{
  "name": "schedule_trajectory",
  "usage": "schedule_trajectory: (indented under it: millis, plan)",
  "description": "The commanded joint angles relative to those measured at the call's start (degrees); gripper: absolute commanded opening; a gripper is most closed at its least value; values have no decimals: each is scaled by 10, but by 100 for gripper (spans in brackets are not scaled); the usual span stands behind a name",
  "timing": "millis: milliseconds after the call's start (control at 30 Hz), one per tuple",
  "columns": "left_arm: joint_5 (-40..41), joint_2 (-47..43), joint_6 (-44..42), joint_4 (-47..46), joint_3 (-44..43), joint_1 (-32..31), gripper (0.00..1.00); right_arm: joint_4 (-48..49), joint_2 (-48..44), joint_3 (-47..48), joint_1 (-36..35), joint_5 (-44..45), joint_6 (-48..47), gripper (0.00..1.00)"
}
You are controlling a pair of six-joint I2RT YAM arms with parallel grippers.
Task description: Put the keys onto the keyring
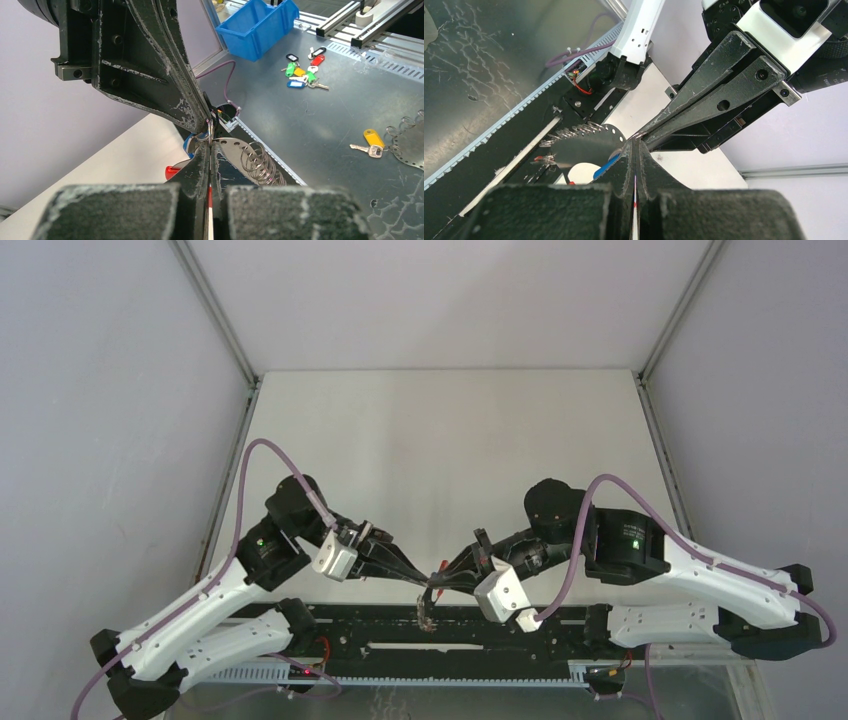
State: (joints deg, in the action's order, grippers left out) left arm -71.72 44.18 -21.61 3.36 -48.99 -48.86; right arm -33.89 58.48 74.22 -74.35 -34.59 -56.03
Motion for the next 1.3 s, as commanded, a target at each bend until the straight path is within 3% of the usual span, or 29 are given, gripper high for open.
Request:
schedule_trajectory:
  millis: [0,1267]
  plan:
    - [11,-7,-15,-7,-10,-3,0,28,-1,18,-7,-4,10,0]
    - [13,-12,-14,-3,-7,-3,0,36,-8,14,6,-1,25,0]
